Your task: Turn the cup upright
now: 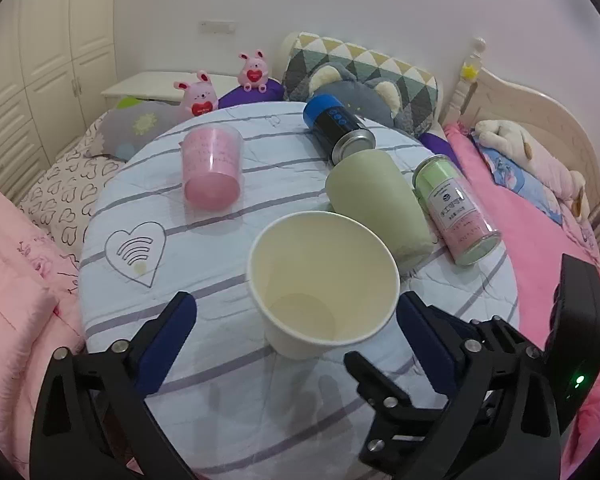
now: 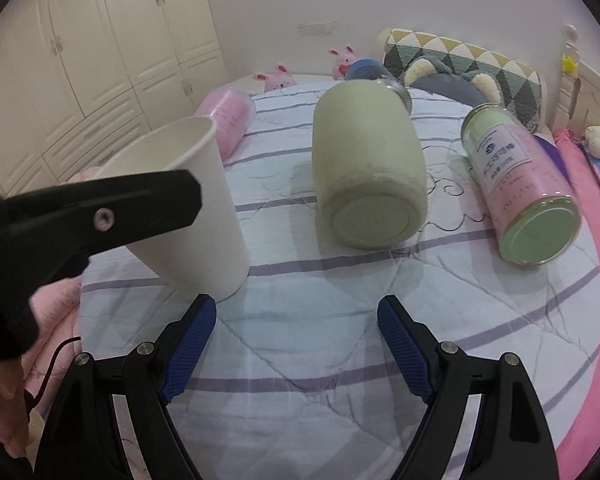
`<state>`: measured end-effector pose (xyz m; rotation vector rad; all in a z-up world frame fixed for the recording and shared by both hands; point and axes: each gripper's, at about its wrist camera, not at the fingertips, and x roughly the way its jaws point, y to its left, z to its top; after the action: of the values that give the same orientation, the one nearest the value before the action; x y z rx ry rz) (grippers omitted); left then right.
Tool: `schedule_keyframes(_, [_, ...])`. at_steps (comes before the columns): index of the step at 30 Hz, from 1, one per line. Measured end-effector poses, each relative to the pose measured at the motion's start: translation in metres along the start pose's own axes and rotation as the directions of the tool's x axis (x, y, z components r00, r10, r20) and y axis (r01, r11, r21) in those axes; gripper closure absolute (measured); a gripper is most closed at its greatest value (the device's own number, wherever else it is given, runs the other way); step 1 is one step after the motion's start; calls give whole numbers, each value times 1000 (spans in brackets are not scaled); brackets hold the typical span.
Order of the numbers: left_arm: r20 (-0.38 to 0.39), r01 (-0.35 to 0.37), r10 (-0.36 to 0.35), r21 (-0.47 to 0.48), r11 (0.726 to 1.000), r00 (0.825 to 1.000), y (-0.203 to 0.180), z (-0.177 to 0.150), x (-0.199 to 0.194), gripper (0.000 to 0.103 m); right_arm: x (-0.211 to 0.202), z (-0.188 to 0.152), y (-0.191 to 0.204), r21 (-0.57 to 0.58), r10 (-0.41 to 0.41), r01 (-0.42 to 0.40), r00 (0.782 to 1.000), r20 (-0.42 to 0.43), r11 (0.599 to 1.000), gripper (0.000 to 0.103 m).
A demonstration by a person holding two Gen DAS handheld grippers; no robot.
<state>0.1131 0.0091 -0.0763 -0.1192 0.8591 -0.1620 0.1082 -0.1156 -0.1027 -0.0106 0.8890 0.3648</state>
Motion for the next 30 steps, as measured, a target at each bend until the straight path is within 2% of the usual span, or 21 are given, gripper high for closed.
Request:
schedule_keyframes(2, [14, 0, 0, 1, 1000, 1000, 2, -2, -10, 0, -8, 0, 2, -3, -8, 8, 1000, 8, 1000, 15])
schedule_keyframes(4, [27, -2, 2, 8, 1000, 1000, 5, -4, -18, 0, -16, 0, 4, -8, -20, 20, 1000, 21, 1000, 0])
schedule_keyframes(10, [94, -33, 30, 31, 999, 995, 8, -12, -49, 0, -47, 3, 5, 5, -44, 44, 996, 82, 999, 0])
schedule_keyframes(17, [252, -142, 115, 93, 985, 961, -2, -23, -94, 0, -90, 7, 10, 7, -102, 102, 982, 159, 995, 0])
schedule_keyframes(26, [354, -132, 104, 56, 990, 929, -11, -33, -134, 0, -144, 1, 18, -26, -159, 174, 945, 284, 984, 0])
schedule_keyframes(30, [359, -135, 105, 61, 989, 927, -18, -36, -141, 0, -157, -1, 16, -26, -151, 168, 934, 323, 985, 0])
